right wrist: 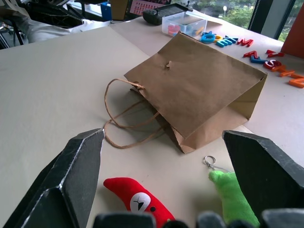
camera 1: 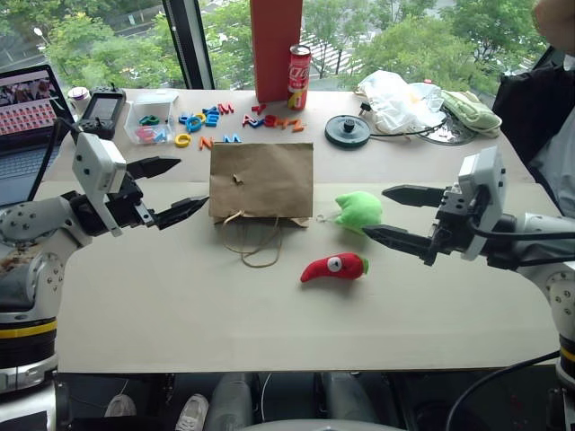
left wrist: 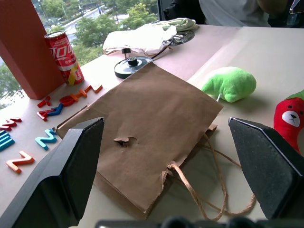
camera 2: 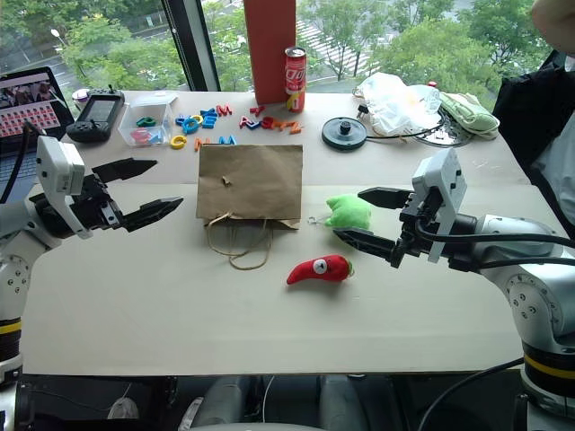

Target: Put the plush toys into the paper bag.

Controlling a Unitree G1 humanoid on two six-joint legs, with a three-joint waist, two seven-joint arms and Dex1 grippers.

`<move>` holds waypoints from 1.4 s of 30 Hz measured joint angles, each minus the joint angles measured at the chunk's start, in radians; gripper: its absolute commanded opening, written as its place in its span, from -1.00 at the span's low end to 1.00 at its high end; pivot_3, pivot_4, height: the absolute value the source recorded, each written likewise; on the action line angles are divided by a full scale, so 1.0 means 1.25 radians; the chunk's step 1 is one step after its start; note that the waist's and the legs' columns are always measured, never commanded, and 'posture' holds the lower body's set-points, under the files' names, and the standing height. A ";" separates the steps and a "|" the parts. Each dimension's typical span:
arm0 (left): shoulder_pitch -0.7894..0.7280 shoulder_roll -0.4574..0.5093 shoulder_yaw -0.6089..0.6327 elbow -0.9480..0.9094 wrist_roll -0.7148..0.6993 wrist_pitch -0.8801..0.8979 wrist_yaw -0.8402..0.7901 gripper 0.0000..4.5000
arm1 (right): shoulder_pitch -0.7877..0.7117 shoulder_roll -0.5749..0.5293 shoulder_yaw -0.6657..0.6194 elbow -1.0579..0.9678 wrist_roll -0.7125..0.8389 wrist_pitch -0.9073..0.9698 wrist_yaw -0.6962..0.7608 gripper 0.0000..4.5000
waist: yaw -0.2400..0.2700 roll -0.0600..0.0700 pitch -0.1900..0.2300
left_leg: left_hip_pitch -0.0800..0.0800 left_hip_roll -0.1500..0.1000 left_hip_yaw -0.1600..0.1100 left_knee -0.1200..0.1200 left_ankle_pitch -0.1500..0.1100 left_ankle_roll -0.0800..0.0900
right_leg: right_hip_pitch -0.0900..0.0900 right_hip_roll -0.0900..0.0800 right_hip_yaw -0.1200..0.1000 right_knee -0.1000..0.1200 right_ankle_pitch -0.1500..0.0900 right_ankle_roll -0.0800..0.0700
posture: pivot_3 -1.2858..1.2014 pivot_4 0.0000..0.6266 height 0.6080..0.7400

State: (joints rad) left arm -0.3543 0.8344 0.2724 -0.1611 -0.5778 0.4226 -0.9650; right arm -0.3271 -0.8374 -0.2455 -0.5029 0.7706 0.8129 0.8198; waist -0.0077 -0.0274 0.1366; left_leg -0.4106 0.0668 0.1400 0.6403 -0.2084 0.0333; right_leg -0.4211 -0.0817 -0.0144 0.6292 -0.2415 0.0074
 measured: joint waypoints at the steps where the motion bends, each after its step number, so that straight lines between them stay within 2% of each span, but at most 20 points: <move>1: 0.000 0.000 0.000 0.000 0.000 0.000 0.000 1.00 | 0.000 0.000 0.000 0.000 0.000 0.000 0.000 0.97 | 0.000 0.000 0.000 | 0.000 0.000 0.000 0.000 0.000 0.000 | 0.000 0.000 0.000 0.000 0.000 0.000 | 0.03 -0.52 0.98; 5: -0.028 0.000 -0.016 0.063 0.008 -0.014 -0.037 1.00 | 0.000 0.000 0.001 0.001 -0.003 0.000 -0.002 0.97 | 0.001 0.000 0.000 | 0.000 0.000 0.000 0.000 0.000 0.000 | 0.000 0.000 0.000 0.000 0.000 0.000 | 0.03 -0.52 0.98; 8: -0.056 0.001 -0.062 0.163 0.070 -0.100 -0.090 1.00 | 0.000 0.000 0.004 0.002 -0.006 0.000 -0.005 0.97 | 0.004 0.000 0.000 | 0.000 0.000 0.000 0.001 0.000 0.000 | 0.000 0.001 0.000 0.000 0.000 0.000 | 0.03 -0.52 0.98; 10: -0.089 0.001 -0.130 0.263 0.166 -0.229 -0.119 1.00 | 0.002 0.000 0.008 0.003 -0.015 -0.003 -0.008 0.97 | 0.007 0.000 0.000 | 0.000 0.000 0.001 0.001 0.000 0.000 | 0.000 0.001 0.000 0.000 0.000 0.000 | 0.03 -0.52 0.98; 13: -0.166 -0.003 -0.237 0.467 0.341 -0.501 -0.132 1.00 | 0.002 0.001 0.027 0.003 -0.027 -0.005 -0.017 0.97 | 0.013 0.000 0.000 | -0.001 0.000 0.002 0.001 0.000 0.000 | -0.001 0.000 -0.001 -0.001 0.000 0.000 | 0.03 -0.52 0.98; 18: -0.266 -0.050 -0.332 0.691 0.490 -0.788 -0.108 1.00 | 0.002 0.004 0.031 0.002 -0.040 -0.005 -0.038 0.97 | 0.017 0.000 0.000 | -0.004 0.000 0.002 0.003 -0.001 0.002 | -0.002 0.000 -0.001 -0.001 0.000 0.000 | 0.03 -0.52 0.98; 20: -0.323 -0.085 -0.373 0.792 0.569 -0.905 -0.047 1.00 | 0.003 0.008 0.031 -0.004 -0.040 -0.005 -0.054 0.97 | 0.019 0.000 0.000 | -0.005 -0.001 0.002 0.004 -0.001 0.003 | -0.002 0.000 -0.002 -0.001 0.000 0.000 | 0.03 -0.52 0.98; 25: -0.401 -0.160 -0.410 0.895 0.637 -1.033 0.036 1.00 | 0.018 0.014 0.030 -0.032 -0.036 -0.004 -0.081 0.97 | 0.018 0.000 0.000 | -0.007 -0.001 0.001 0.005 -0.002 0.003 | -0.002 0.000 -0.003 -0.001 0.000 0.000 | 0.03 -0.52 0.98; 30: -0.426 -0.209 -0.426 0.961 0.664 -1.074 0.082 1.00 | 0.031 0.017 0.029 -0.045 -0.033 -0.002 -0.105 0.97 | 0.014 0.000 0.000 | -0.007 0.000 0.001 0.005 -0.001 0.003 | -0.002 0.002 -0.002 -0.001 0.000 0.000 | 0.03 -0.52 0.98; 32: -0.433 -0.213 -0.432 0.978 0.673 -1.088 0.089 0.76 | 0.035 0.017 0.028 -0.051 -0.032 -0.002 -0.113 1.00 | 0.013 0.000 0.000 | -0.007 0.000 0.001 0.005 -0.001 0.003 | -0.002 0.002 -0.002 0.000 0.000 0.000 | 0.03 -0.52 0.98; 33: -0.435 -0.213 -0.433 0.984 0.677 -1.093 0.089 0.71 | 0.038 0.017 0.027 -0.054 -0.032 -0.002 -0.117 1.00 | 0.013 0.000 0.000 | -0.007 0.000 0.001 0.005 -0.001 0.003 | -0.002 0.002 -0.002 0.000 0.000 0.000 | 0.03 -0.52 0.98; 42: -0.439 -0.212 -0.436 1.016 0.679 -1.109 0.085 -0.76 | 0.051 0.019 0.026 -0.057 -0.032 -0.002 -0.131 1.00 | 0.015 0.000 0.000 | -0.007 0.000 0.000 0.006 -0.001 0.003 | -0.001 0.002 -0.002 0.000 0.000 0.000 | 0.03 -0.52 0.98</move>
State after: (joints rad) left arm -0.9028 0.5688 -0.2721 1.1084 0.2709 -0.9633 -0.8588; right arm -0.2630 -0.8130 -0.2131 -0.5739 0.7303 0.8106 0.6562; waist 0.0112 -0.0276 0.1362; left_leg -0.4192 0.0666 0.1402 0.6472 -0.2102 0.0367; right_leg -0.4228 -0.0787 -0.0168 0.6287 -0.2410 0.0079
